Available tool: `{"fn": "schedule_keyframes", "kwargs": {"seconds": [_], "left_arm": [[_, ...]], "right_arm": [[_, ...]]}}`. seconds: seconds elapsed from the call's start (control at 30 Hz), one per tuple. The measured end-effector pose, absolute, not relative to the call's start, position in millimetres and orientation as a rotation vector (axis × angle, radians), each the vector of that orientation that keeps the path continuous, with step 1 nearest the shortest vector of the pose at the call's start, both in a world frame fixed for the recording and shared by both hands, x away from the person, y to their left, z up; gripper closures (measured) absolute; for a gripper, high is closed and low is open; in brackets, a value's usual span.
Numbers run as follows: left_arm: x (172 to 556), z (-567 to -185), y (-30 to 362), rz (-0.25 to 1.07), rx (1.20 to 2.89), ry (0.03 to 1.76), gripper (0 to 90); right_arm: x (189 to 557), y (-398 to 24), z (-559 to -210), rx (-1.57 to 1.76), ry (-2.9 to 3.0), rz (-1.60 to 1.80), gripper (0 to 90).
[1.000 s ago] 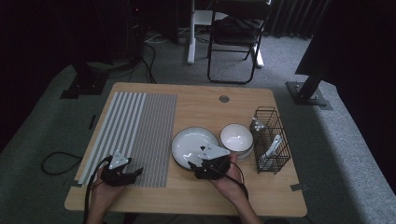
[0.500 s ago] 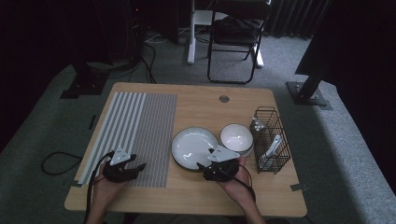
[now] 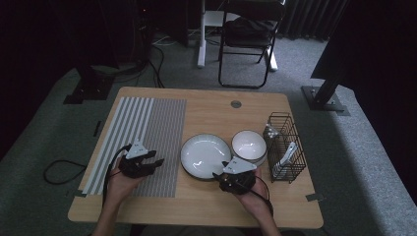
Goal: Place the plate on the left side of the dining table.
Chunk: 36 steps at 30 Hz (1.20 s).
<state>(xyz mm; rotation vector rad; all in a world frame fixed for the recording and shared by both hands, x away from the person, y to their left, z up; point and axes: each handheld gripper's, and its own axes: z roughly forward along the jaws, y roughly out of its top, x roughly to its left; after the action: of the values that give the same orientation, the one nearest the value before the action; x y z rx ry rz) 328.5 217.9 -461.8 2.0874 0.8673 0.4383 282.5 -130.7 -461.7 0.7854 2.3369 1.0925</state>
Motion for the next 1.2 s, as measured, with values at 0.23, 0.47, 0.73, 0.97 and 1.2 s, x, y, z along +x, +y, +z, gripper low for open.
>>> {"fn": "schedule_keyframes", "kwargs": {"seconds": [0.23,0.47,0.73,0.97,1.2], "left_arm": [[342,-455,206,0.426,2.093,0.858,58.3],[357,-449,187,0.413,2.096,0.834,63.4],[382,-445,162,0.406,2.129,0.818,64.7],[404,-450,144,0.382,2.15,0.834,67.2],[420,-459,133,0.357,2.179,0.854,69.0]], "right_arm": [[282,-140,-463,0.8,2.322,1.078,56.7],[279,-145,-469,0.801,2.316,1.053,62.4],[285,-149,-477,0.854,2.297,1.07,63.5],[286,-149,-480,0.856,2.294,1.049,65.1],[290,-151,-485,0.872,2.302,1.048,65.6]]}}
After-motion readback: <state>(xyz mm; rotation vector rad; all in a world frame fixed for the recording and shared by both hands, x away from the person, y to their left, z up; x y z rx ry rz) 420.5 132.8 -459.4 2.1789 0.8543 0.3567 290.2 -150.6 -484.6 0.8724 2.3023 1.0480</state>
